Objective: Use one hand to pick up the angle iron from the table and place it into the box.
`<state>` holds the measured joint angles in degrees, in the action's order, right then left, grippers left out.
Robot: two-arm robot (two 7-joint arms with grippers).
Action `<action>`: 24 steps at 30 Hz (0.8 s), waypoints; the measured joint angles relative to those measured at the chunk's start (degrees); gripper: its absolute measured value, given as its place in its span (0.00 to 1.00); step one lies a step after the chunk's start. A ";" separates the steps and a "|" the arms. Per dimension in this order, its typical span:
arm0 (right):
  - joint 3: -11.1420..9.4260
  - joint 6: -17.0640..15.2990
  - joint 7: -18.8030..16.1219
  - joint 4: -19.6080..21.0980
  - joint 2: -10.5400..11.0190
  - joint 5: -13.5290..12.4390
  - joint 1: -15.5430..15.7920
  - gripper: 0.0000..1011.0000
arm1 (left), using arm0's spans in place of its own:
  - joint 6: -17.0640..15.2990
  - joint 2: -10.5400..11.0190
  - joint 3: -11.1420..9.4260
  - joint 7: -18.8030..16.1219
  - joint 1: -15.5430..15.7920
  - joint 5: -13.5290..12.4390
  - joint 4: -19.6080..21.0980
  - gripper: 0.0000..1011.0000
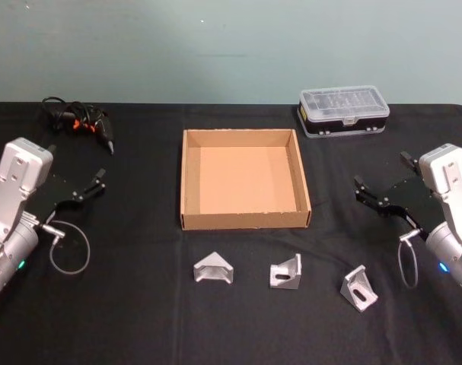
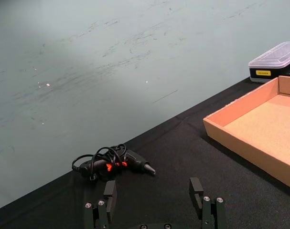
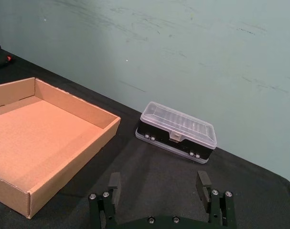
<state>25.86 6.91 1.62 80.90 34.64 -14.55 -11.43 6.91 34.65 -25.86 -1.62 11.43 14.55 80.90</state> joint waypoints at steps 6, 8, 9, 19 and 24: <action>0.00 0.00 0.00 0.00 0.00 0.00 0.00 0.99 | 0.00 0.00 0.00 0.00 0.00 0.00 0.00 0.99; 0.00 0.00 0.00 0.00 0.00 0.00 0.00 0.99 | 0.00 0.00 0.00 0.00 0.00 0.00 0.00 0.99; 0.00 0.00 0.00 0.00 0.00 0.00 0.00 0.99 | 0.00 0.00 0.00 0.00 0.00 0.00 0.00 0.99; 0.00 0.00 0.00 0.00 0.00 0.00 -0.01 0.99 | 0.00 0.00 0.00 0.00 0.00 0.00 0.00 0.99; -0.94 -0.33 -0.26 -0.03 -0.56 -0.23 0.38 0.99 | 0.00 0.00 0.00 0.00 0.00 0.00 0.00 0.99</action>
<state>24.93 6.58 1.36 80.87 34.09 -14.78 -11.05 6.90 34.64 -25.86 -1.62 11.43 14.55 80.90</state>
